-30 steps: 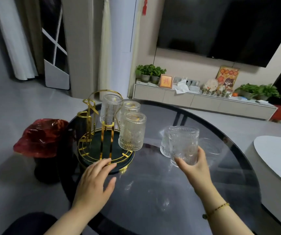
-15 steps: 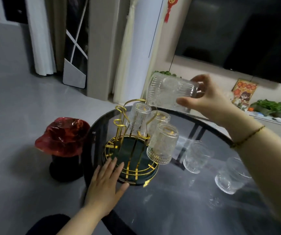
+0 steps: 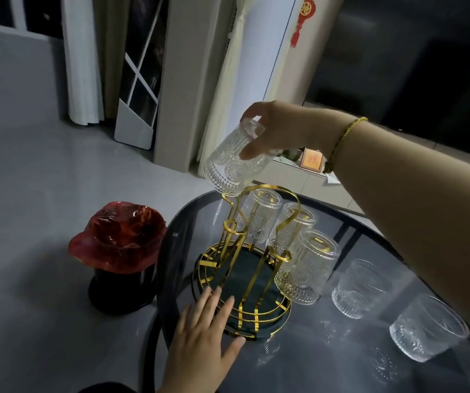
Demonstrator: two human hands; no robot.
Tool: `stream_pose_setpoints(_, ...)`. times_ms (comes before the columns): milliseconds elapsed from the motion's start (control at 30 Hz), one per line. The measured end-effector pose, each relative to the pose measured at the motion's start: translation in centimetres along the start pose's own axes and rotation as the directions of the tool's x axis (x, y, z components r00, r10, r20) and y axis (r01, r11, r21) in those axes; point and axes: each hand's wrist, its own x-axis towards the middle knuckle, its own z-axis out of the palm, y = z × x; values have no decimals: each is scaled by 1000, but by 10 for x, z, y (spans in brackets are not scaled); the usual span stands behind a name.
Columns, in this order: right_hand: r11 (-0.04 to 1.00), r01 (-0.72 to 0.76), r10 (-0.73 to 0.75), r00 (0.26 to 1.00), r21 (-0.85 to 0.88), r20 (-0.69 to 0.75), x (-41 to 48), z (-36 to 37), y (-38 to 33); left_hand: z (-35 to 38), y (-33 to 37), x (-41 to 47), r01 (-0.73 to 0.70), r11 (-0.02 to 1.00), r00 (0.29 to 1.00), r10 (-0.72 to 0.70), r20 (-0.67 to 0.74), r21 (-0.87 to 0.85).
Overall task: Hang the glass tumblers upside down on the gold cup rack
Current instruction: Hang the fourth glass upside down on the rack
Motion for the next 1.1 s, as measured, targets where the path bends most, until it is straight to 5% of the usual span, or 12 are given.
stream_pose_setpoints(367,980,-30,59,988,-198,141,30,30,-2,0,-2,2,-10,1000,1000,10,6,-20)
stream_pose_setpoints(1100,944,77,60,916,-320,397,39,87,-3,11,-6,0,-22,1000,996,21,-84,-8)
